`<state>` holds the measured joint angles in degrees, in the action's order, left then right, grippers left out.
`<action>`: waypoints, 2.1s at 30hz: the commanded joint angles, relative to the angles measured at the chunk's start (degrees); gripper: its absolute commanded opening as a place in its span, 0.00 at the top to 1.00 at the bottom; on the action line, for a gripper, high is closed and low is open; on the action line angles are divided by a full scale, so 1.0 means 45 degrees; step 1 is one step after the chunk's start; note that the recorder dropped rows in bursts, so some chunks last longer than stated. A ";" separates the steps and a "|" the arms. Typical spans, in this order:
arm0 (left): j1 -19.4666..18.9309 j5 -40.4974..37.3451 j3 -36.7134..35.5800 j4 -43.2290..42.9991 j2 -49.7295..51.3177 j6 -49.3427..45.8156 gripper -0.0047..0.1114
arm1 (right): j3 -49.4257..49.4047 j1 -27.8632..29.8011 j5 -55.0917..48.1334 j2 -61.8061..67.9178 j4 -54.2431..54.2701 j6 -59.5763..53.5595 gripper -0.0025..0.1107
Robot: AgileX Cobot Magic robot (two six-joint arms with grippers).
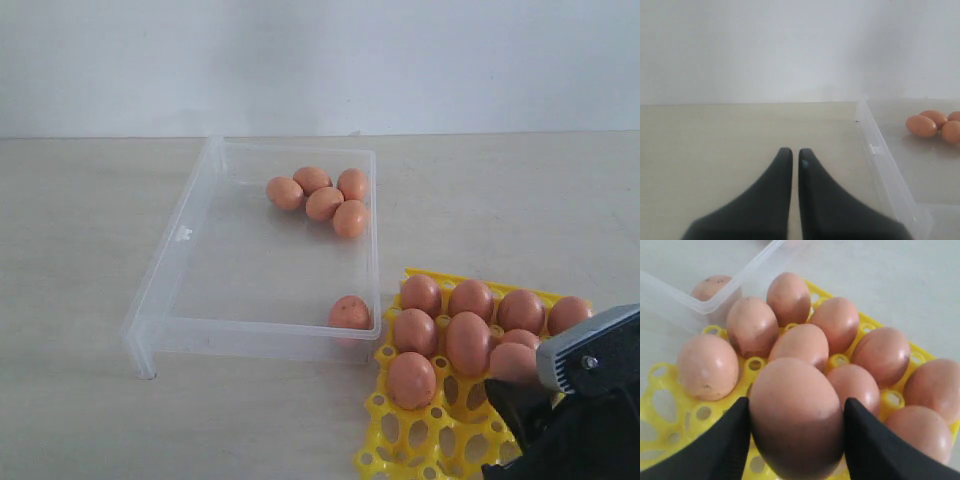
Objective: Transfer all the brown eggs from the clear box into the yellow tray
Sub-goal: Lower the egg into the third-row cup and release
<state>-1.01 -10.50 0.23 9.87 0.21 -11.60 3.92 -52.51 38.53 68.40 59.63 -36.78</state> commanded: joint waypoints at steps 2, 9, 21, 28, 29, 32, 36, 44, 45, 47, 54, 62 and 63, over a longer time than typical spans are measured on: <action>0.0081 0.0055 -0.0051 -0.0019 -0.0046 -0.0003 0.92 | -0.0057 0.0010 0.1008 -0.0087 -0.2172 0.0878 0.98; 0.0081 0.0055 -0.0051 -0.0019 -0.0046 -0.0003 0.92 | -0.0057 0.0010 0.2673 0.1244 -0.4321 0.2581 0.98; 0.0081 0.0055 -0.0051 -0.0019 -0.0046 -0.0003 0.92 | -0.0057 0.0010 0.3715 0.4301 -0.6265 0.5762 0.98; 0.0081 0.0055 -0.0051 -0.0019 -0.0046 -0.0003 0.92 | -0.0057 0.0010 0.3797 0.4330 -0.5257 0.5709 0.98; 0.0081 0.0055 -0.0051 -0.0019 -0.0046 -0.0003 0.92 | -0.0057 0.0010 0.3755 0.4330 -0.5257 0.5709 0.98; 0.0081 0.0055 -0.0051 -0.0019 -0.0046 -0.0003 0.92 | -0.0057 0.0010 0.3609 0.4330 -0.5165 0.5709 0.98; 0.0081 0.0055 -0.0051 -0.0019 -0.0046 -0.0003 0.92 | -0.0057 0.0010 0.3587 0.4482 -0.4972 0.5519 0.98; 0.0081 0.0055 -0.0051 -0.0019 -0.0046 -0.0003 0.92 | -0.0057 0.0010 0.3577 0.4918 -0.4874 0.5400 0.82; 0.0081 0.0055 -0.0051 -0.0019 -0.0046 -0.0003 0.92 | -0.0057 0.0010 0.3600 0.4918 -0.4874 0.5400 0.75; 0.0081 0.0055 -0.0051 -0.0019 -0.0046 -0.0003 0.92 | -0.0057 0.0010 0.3632 0.4918 -0.4874 0.5400 0.64; 0.0081 0.0055 -0.0051 -0.0019 -0.0046 -0.0003 0.92 | -0.0057 0.0010 0.3654 0.4918 -0.4874 0.5400 0.52; 0.0081 0.0055 -0.0051 -0.0019 -0.0046 -0.0003 0.92 | -0.0057 0.0010 0.4644 0.4600 -0.4874 0.5400 0.51; 0.0081 0.0055 -0.0051 -0.0019 -0.0046 -0.0003 0.92 | -0.0057 0.0010 0.5054 0.4356 -0.4844 0.5400 0.51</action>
<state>-1.01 -10.50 0.23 9.87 0.21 -11.60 4.02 -52.51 57.01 89.92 37.84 -11.96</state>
